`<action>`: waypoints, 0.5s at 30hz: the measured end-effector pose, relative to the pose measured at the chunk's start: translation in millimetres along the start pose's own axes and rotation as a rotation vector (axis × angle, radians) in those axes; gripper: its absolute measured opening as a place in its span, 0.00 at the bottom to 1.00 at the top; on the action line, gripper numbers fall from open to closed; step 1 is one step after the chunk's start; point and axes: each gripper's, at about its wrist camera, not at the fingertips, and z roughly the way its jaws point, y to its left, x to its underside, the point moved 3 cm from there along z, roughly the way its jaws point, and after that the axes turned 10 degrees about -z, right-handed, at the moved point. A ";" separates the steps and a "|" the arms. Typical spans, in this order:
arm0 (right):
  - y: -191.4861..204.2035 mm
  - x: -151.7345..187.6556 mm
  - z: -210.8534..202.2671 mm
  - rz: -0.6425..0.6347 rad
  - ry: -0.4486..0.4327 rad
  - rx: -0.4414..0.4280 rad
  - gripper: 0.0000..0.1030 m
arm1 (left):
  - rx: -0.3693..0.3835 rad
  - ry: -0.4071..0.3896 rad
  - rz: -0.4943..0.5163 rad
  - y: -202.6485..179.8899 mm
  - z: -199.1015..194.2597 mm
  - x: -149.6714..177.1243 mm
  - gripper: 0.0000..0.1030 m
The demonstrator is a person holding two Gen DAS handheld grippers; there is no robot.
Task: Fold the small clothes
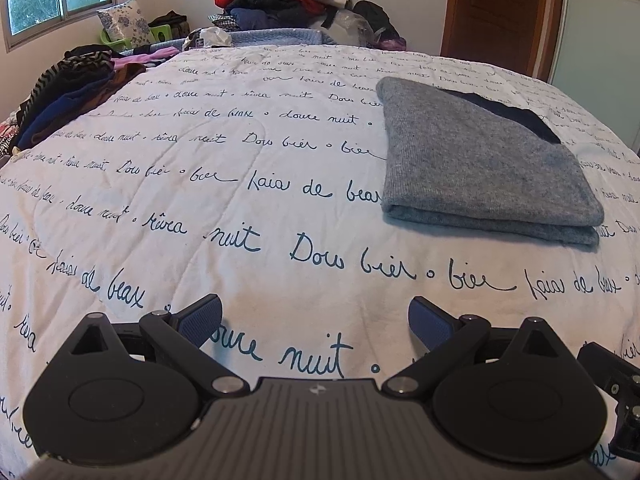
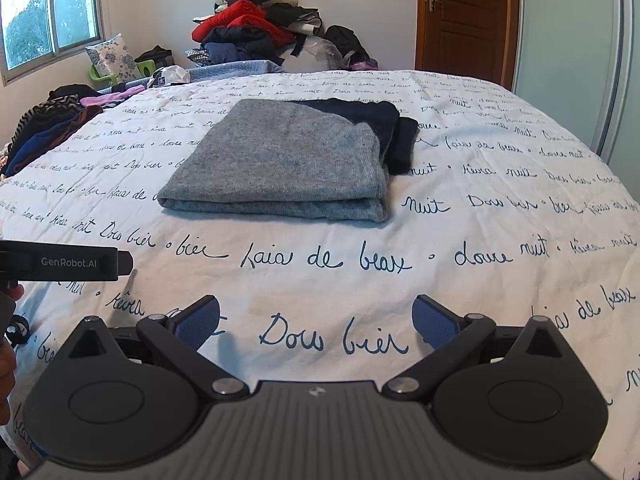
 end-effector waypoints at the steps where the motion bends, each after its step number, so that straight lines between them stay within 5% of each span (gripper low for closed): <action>1: 1.0 -0.1 -0.4 -0.007 -0.004 0.003 1.00 | -0.003 -0.001 0.001 -0.2 0.0 -0.3 0.95; 15: -3.5 4.0 7.2 0.021 0.015 -0.026 1.00 | -0.020 0.016 -0.009 1.3 5.5 -1.1 0.95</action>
